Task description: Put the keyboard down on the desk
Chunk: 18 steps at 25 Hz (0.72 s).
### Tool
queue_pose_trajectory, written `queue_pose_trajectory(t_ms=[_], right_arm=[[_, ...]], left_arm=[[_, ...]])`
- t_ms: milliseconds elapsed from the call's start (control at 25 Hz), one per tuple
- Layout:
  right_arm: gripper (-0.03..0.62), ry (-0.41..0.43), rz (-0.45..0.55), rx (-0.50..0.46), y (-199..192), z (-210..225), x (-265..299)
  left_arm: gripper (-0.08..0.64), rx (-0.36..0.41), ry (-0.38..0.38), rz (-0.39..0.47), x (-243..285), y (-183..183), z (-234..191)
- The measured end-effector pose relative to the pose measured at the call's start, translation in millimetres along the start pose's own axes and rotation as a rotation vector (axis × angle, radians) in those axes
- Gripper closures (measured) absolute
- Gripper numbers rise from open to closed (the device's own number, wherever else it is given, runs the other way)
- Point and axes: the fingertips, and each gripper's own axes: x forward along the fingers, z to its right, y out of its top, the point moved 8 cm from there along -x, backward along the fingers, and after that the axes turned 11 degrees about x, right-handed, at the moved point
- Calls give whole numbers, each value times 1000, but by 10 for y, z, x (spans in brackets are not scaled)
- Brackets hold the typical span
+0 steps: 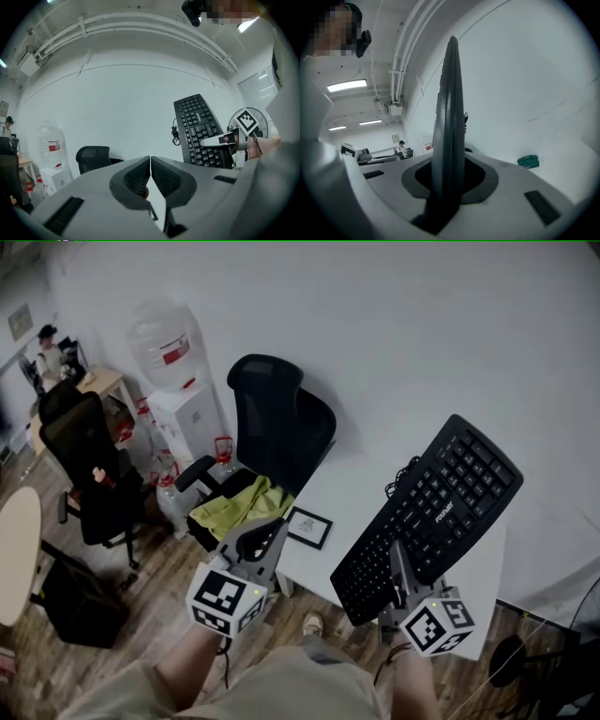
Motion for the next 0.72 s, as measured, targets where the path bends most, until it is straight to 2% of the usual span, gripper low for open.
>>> queue_pose_trajectory(t_ms=[320, 480, 720], right_arm=[[491, 14, -2, -19, 184, 618, 481], [491, -12, -13, 51, 512, 978, 1167], [491, -62, 35, 197, 432, 1224, 1328]], left_arm=[[534, 26, 28, -32, 737, -108, -42], [534, 14, 16, -86, 1428, -27, -405], [534, 5, 0, -107, 1582, -166, -473]])
